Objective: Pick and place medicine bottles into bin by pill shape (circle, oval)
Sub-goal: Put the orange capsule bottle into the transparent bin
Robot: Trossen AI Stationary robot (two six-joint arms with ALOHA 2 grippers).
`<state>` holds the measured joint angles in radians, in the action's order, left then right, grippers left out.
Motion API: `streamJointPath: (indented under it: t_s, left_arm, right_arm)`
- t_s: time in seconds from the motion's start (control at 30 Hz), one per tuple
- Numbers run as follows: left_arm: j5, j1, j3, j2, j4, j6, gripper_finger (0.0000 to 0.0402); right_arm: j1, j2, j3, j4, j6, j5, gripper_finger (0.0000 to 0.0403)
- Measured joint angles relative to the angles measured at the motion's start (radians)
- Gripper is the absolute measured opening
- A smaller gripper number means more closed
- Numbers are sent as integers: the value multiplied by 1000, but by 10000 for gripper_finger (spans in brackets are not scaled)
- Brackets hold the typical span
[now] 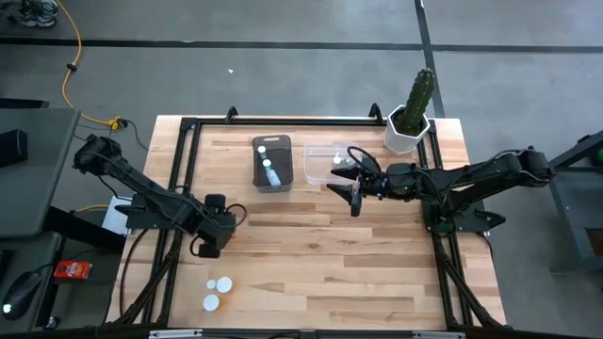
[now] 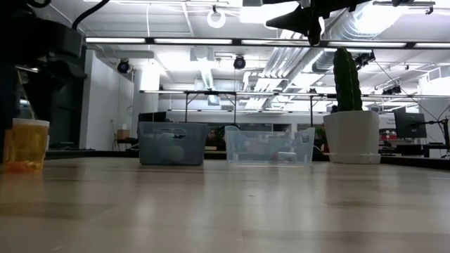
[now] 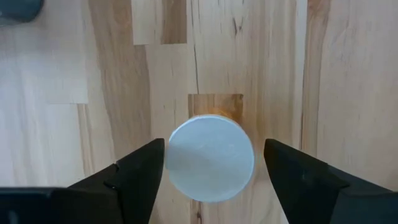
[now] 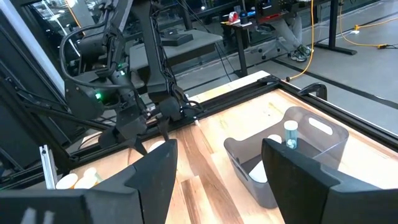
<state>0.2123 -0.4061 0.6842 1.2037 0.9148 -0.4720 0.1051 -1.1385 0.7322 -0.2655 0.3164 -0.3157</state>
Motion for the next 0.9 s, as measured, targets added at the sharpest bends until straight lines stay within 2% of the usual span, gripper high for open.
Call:
streamJointPath:
  t_s: [0.6,0.9]
  left_arm:
    - [10,0,0,40,-43,-33,263]
    - [11,0,0,40,-31,-33,207]
  right_arm:
    - [0,0,0,3,0,0,226]
    - [0,0,0,3,0,0,226]
